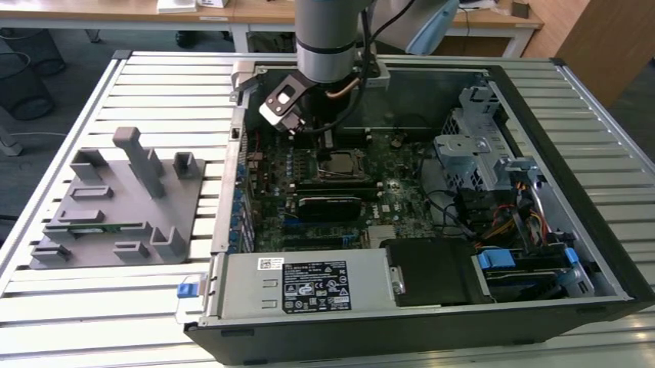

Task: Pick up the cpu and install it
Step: 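Close the cpu cover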

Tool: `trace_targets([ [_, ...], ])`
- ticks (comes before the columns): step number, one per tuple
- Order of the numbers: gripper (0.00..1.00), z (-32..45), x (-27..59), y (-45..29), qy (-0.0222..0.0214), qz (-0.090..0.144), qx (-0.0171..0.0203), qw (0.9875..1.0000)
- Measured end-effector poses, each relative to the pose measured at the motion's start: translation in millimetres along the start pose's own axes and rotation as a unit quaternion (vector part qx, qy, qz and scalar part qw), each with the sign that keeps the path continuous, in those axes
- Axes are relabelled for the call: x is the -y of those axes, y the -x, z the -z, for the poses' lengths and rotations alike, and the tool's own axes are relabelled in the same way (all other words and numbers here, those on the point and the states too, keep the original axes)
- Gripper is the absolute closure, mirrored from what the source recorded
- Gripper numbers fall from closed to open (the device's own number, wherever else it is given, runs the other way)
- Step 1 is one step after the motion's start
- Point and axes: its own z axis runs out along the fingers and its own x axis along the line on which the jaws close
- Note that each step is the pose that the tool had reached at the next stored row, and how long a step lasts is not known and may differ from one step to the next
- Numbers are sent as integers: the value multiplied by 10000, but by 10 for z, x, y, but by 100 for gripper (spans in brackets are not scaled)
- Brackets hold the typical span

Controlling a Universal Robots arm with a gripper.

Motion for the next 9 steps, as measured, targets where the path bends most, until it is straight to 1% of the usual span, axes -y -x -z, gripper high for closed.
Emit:
trace_targets([
  [3, 89, 2, -11, 7, -6, -1, -1, 10000],
  [6, 89, 1, -65, 19, -27, -1, -2, 10000],
  [9, 89, 0, -119, 23, -35, 0, -2, 10000],
])
